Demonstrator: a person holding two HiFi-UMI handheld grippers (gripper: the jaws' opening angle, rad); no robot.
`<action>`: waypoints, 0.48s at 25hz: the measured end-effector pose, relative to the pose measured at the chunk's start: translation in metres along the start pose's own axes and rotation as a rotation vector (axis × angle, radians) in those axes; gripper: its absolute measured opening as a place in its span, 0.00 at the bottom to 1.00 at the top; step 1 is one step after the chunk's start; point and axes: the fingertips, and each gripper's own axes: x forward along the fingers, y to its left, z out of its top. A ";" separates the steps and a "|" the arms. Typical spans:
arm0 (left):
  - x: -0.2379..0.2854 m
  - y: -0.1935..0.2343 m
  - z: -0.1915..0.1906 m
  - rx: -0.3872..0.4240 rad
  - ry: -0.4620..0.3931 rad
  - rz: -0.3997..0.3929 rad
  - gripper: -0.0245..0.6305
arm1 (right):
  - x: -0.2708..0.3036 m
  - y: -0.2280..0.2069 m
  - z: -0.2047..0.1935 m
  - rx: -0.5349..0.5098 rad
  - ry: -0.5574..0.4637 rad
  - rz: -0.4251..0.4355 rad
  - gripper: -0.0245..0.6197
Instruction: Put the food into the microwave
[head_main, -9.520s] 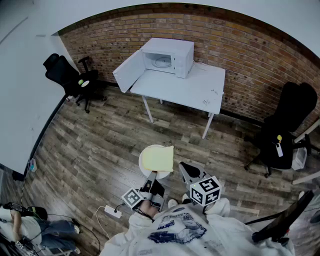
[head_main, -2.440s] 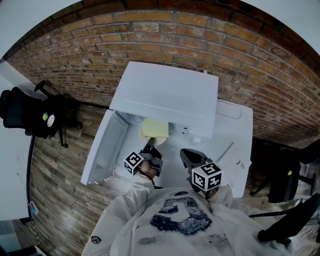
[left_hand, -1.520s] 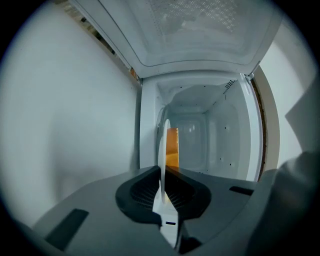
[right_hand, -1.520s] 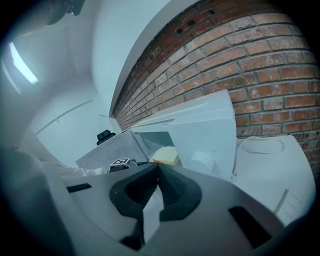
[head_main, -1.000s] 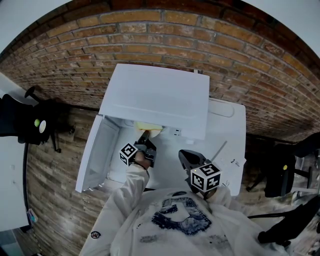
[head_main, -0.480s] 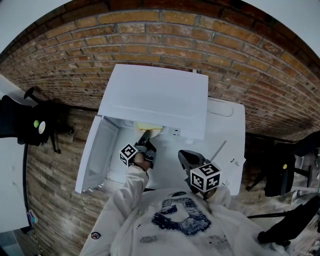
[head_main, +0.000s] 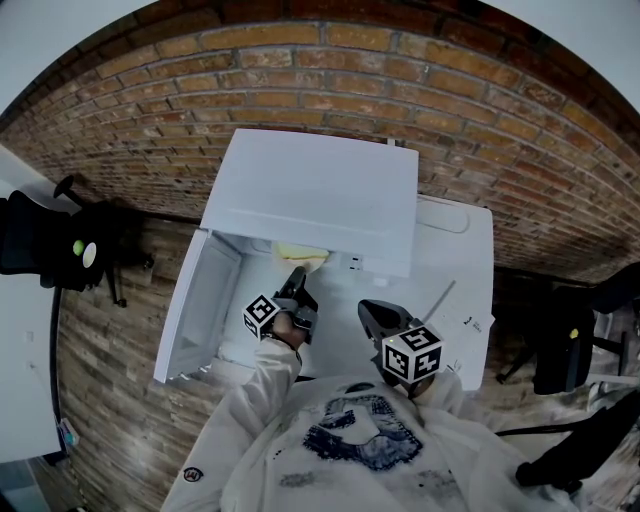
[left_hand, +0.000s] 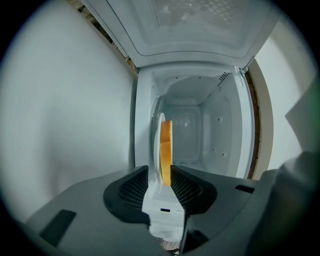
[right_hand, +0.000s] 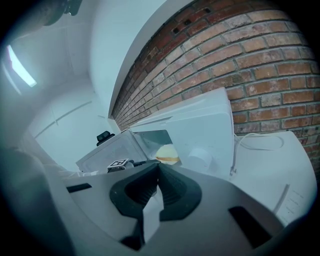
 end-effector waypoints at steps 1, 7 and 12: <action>-0.001 -0.001 -0.002 0.000 0.003 -0.002 0.23 | 0.000 0.000 0.000 0.001 -0.001 0.002 0.06; -0.007 -0.004 -0.008 0.006 0.004 -0.001 0.23 | -0.003 0.003 0.001 -0.002 -0.007 0.010 0.06; -0.010 -0.004 -0.010 0.008 0.003 -0.004 0.23 | -0.005 0.003 -0.001 -0.004 -0.009 0.012 0.06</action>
